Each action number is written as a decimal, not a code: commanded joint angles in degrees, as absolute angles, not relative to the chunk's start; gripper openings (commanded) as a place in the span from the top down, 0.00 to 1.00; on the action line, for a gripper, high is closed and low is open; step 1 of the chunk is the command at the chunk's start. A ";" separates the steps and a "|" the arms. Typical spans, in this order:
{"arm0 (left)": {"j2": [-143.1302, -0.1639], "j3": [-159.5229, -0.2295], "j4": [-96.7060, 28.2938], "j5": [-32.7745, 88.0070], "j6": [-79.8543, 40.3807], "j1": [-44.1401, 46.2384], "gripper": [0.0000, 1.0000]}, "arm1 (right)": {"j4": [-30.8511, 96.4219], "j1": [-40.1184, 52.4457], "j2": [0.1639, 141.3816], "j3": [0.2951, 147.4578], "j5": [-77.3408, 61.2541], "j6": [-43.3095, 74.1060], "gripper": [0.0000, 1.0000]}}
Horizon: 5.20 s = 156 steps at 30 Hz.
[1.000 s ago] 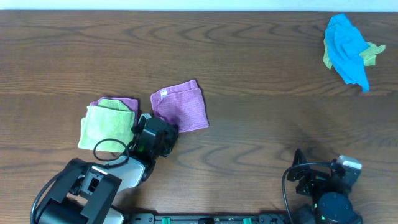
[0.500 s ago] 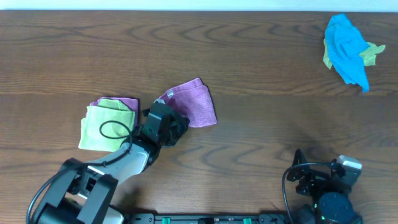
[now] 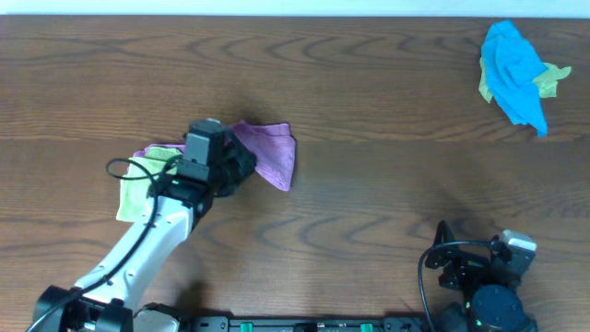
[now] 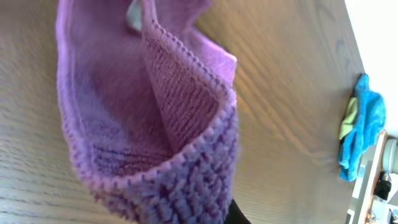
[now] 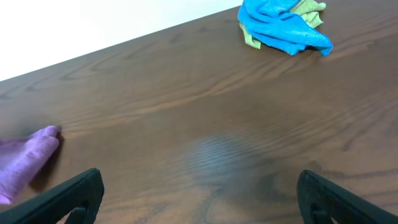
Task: Fold the cloth
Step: 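Lift the folded pink cloth and carry it left onto the green stack, then lower the pink cloth onto the stack and open the left gripper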
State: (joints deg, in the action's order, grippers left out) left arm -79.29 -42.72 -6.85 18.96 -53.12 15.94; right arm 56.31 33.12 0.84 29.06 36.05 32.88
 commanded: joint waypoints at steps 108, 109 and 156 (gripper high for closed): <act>-71.13 -47.99 -44.29 29.85 -14.46 -28.64 0.94 | 56.42 32.73 0.51 28.73 37.08 33.63 0.01; -71.13 -47.99 -44.49 29.85 -14.06 -29.08 0.94 | 56.42 32.73 0.51 28.73 37.08 33.61 0.01; -65.80 -48.73 -49.98 36.34 -11.53 -39.57 0.30 | 56.42 32.73 0.51 28.73 37.08 33.61 0.01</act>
